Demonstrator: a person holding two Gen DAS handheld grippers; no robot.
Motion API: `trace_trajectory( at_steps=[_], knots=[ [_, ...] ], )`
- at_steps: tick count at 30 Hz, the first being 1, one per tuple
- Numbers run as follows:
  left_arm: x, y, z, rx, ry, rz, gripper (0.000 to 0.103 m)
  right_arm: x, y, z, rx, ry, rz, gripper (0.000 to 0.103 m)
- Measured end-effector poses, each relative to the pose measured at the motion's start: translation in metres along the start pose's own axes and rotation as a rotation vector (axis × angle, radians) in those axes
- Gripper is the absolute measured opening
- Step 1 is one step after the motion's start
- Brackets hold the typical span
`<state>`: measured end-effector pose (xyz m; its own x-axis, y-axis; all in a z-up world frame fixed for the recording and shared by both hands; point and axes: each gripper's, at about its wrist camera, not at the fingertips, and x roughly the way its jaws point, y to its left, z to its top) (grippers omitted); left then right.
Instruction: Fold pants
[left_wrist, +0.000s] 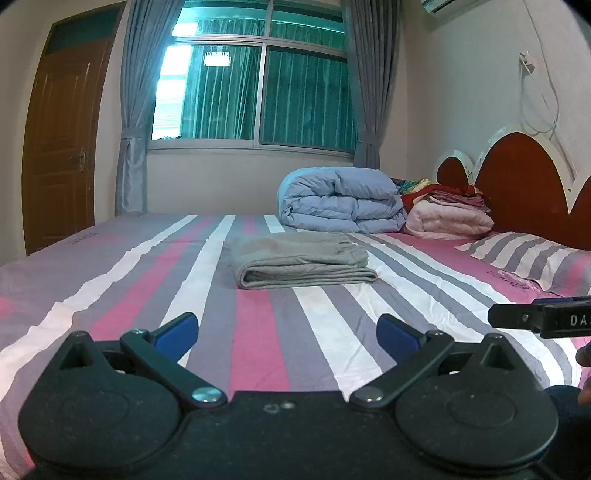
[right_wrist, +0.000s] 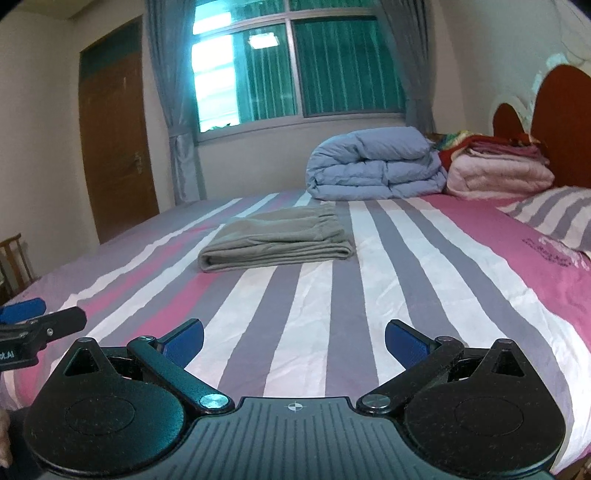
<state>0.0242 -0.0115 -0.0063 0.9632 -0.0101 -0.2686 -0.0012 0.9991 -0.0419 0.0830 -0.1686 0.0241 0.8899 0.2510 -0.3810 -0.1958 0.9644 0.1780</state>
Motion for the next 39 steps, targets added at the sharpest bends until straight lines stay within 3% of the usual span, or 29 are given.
trace_trajectory(
  at_steps=[39],
  knots=[
    [-0.0011,0.0018,-0.0032,0.003,0.006,0.005,0.097,-0.0029,-0.0012,-0.0016,-0.004,0.002,0.005,0.103]
  ],
)
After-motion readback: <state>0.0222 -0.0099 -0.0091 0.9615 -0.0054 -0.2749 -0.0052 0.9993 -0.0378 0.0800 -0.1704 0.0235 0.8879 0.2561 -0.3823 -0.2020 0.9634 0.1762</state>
